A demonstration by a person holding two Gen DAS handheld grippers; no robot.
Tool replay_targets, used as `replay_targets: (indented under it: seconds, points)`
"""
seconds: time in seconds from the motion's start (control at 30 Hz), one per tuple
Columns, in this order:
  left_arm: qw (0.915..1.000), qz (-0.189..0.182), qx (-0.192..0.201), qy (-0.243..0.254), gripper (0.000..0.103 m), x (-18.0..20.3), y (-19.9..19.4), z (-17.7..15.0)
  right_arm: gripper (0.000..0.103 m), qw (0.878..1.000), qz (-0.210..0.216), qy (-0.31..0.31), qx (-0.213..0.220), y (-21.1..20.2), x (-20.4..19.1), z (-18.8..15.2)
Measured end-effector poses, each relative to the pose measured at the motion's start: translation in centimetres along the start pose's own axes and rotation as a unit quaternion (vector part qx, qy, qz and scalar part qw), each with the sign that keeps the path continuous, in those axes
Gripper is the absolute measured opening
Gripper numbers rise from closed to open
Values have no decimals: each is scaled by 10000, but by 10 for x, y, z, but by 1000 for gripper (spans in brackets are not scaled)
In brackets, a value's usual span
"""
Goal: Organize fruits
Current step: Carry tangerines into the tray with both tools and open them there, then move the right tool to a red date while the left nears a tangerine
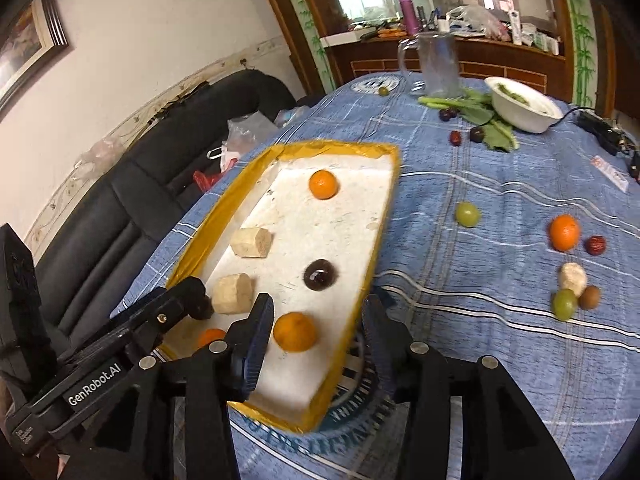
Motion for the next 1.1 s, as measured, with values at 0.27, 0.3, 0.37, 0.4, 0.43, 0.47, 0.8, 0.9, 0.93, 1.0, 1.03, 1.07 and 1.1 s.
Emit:
replay_targets:
  seconds: [0.27,0.3,0.37,0.4,0.43,0.47,0.8,0.9,0.93,1.0,1.03,1.07,1.1]
  points:
    - [9952,276,288,889,79,52,-23,-13,58,9984,-495,-36,266,-46,31,-18]
    - [9947,291,312,941,81,56,-25,-13,59,9981,-539,-11,294,-51,37,-20]
    - [9930,327,360,1078,81,66,-29,-16,59,9972,-663,62,343,-63,51,-25]
    - [9922,331,371,1146,81,70,-30,-18,59,9967,-722,92,357,-67,58,-26]
    - [9915,321,363,1210,81,75,-31,-19,59,9963,-765,118,366,-70,63,-27]
    - [9909,301,341,1270,81,80,-31,-21,59,9957,-835,165,374,-75,71,-29]
    - [9856,206,128,1675,81,114,-23,-35,59,9920,-1073,513,426,-95,122,-42]
    - [9868,113,-13,1618,81,117,-15,-37,59,9904,-1170,609,410,-98,138,-46]
    - [9874,59,-75,1583,82,116,-13,-37,59,9897,-1208,662,396,-99,144,-47]
    - [9885,-61,-221,1497,82,118,-7,-38,59,9883,-1274,754,374,-101,155,-49]
    - [9887,-117,-270,1471,82,120,-5,-39,59,9869,-1337,825,364,-103,165,-49]
    - [9887,-161,-301,1463,81,122,-3,-40,59,9858,-1386,873,361,-104,172,-49]
    - [9882,-198,-321,1484,81,126,-1,-41,59,9851,-1421,904,355,-105,177,-49]
Point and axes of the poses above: each gripper's, at about its wrist camera, not at the fingertips, and y roughly the way its jaws point, x to its right, z to its top, the point moved 1 cm from there along y, roughly the way its jaws point, and after that the axes turned 2 degrees about -y, right-handed, at the moved point
